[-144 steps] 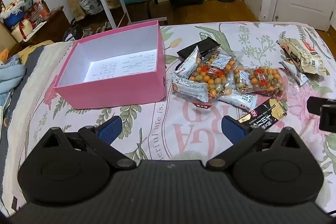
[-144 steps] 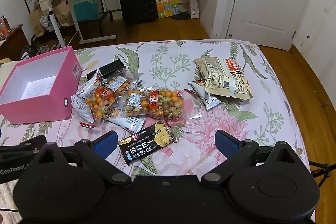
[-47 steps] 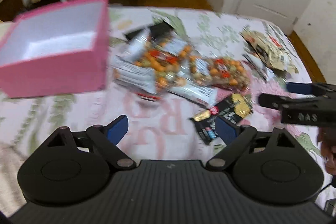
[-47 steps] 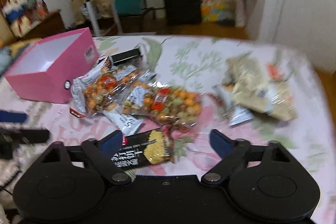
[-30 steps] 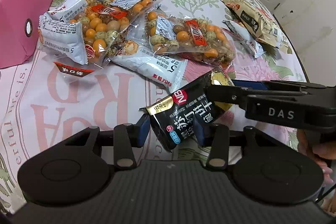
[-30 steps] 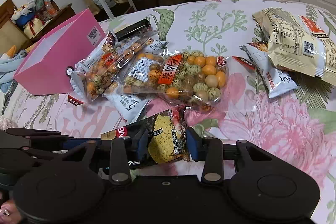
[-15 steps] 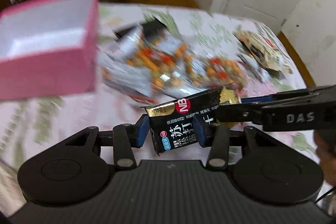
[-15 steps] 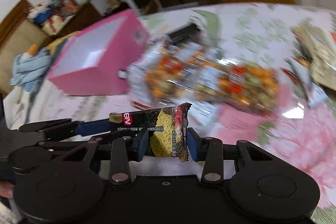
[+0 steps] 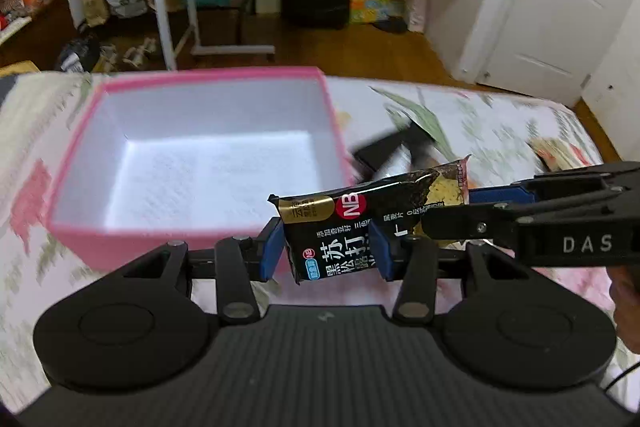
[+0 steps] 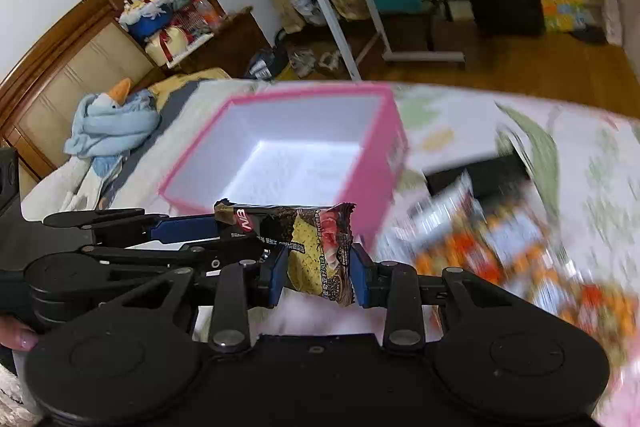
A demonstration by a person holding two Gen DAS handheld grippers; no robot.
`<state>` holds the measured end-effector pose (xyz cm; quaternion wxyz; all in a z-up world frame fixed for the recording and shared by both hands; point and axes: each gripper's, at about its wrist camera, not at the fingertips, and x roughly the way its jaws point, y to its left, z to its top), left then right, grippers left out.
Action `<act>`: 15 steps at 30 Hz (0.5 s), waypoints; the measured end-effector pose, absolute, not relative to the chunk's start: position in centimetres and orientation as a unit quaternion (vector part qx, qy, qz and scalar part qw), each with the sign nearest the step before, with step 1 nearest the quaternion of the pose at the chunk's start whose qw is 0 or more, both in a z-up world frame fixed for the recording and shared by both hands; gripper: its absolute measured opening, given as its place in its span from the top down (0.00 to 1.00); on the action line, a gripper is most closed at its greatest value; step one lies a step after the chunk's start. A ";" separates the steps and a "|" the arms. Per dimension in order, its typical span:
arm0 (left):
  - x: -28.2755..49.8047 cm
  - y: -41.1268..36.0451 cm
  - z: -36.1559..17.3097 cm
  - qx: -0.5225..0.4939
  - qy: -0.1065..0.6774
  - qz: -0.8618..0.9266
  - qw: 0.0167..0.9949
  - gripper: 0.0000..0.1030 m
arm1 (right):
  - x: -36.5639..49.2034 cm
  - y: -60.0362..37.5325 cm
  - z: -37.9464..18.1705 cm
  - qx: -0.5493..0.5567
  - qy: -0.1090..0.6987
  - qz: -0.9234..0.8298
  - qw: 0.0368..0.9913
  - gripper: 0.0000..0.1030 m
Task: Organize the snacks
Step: 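Carry the cracker pack into the pink box and open the right gripper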
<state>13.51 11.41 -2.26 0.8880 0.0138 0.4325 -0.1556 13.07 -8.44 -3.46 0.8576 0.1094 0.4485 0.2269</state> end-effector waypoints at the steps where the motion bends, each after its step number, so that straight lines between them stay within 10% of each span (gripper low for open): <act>1: 14.7 11.8 -2.2 0.020 0.427 -0.153 0.891 0.56 | 14.2 -7.9 -3.5 0.107 0.446 0.227 0.859 0.62; 15: 29.1 15.8 -9.6 -0.053 0.484 -0.164 0.858 0.54 | 25.0 -2.5 -6.7 -0.021 0.428 0.211 0.879 0.61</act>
